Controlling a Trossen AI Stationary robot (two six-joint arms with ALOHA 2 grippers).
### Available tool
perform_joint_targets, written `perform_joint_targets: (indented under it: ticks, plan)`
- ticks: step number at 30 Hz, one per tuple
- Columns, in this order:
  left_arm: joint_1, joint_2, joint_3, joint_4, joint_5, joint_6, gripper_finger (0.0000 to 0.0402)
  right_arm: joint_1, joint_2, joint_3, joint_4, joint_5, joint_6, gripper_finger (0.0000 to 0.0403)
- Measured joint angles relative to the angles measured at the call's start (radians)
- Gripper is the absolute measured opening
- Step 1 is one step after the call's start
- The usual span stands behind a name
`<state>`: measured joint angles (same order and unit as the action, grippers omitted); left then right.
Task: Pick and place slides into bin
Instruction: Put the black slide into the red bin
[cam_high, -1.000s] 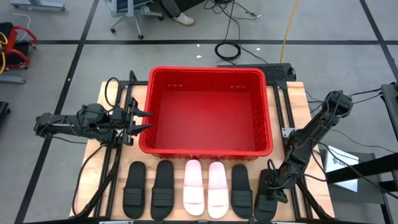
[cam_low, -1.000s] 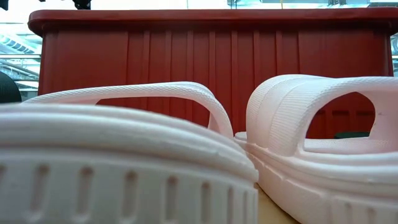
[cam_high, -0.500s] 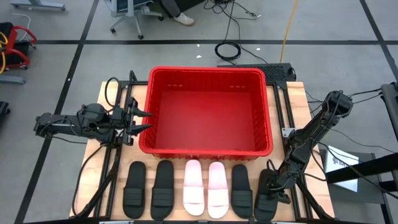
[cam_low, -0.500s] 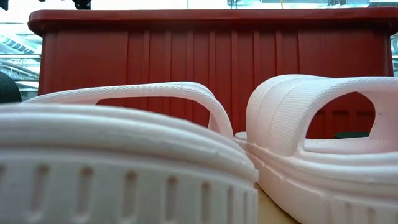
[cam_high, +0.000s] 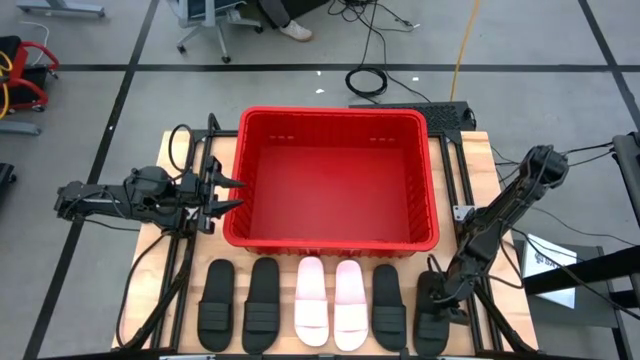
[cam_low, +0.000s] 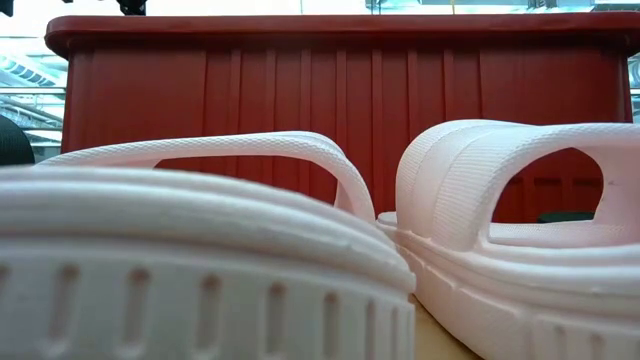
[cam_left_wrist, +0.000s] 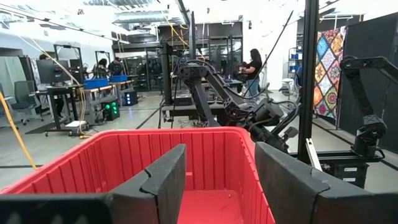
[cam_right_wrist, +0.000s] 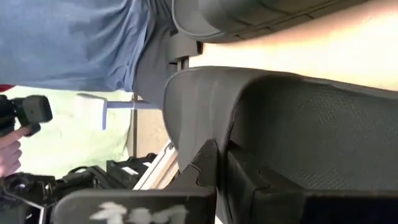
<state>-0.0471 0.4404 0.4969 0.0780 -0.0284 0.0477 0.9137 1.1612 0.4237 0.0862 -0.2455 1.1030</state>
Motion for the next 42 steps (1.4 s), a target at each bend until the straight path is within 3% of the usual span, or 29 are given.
perform_joint_targets:
  ticks: [20,29,33,42]
  plan:
    - [0.000,0.018,0.000,-0.001,0.000,-0.003,0.0198,-0.077,-0.276,-0.001,0.001,0.003,-0.154,0.0003]
    - [0.000,0.018,0.000,0.000,-0.001,0.000,0.0198,-0.110,-0.346,-0.001,0.182,-0.078,-0.214,0.0002]
    - [0.000,0.018,0.000,0.001,-0.040,-0.001,0.0198,-0.111,-0.354,0.000,0.294,-0.104,-0.325,0.0002]
    - [0.000,0.018,0.000,0.004,-0.078,-0.024,0.0198,-0.191,-0.355,0.000,0.306,-0.160,-0.567,0.0002]
